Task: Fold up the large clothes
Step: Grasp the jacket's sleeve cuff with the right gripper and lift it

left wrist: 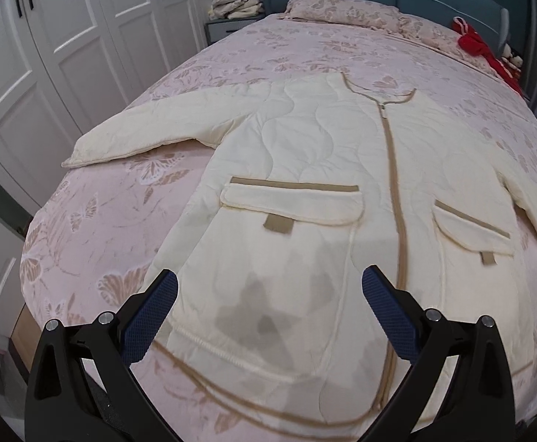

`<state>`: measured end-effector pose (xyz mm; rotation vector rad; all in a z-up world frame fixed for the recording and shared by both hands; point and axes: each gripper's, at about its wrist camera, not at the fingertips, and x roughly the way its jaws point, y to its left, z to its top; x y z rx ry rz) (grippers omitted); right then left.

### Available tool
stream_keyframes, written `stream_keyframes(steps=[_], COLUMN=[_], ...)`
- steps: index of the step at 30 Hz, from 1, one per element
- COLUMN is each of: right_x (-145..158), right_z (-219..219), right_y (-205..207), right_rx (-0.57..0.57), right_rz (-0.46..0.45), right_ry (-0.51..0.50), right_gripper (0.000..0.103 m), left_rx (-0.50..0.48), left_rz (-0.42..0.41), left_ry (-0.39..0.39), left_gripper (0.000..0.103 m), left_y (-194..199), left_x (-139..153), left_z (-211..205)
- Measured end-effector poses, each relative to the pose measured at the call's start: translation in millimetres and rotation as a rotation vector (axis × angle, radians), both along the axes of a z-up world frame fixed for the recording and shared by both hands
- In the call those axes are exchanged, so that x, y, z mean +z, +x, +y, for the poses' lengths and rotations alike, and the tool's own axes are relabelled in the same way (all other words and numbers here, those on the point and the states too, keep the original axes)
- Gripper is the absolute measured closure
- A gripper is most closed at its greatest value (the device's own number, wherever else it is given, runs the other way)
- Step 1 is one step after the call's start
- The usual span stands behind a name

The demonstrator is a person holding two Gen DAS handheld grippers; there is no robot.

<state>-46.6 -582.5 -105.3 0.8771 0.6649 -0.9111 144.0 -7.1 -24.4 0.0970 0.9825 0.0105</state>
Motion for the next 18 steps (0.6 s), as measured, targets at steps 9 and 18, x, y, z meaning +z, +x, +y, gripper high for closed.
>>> stream_keyframes(steps=[9,18], right_x=[-47,62], right_z=[-53,8], right_y=[1,97], right_rx=[-0.134,0.156], right_rz=[-0.077,-0.223], right_ry=[0.108,-0.115], right_gripper=[0.053,0.093], left_rx=[0.012,0.065], left_rz=[0.022,0.015], left_ry=[-0.002,-0.033], left_gripper=[0.005,0.006], left_y=[27,46], left_x=[-15,-17], left_z=[-3,13])
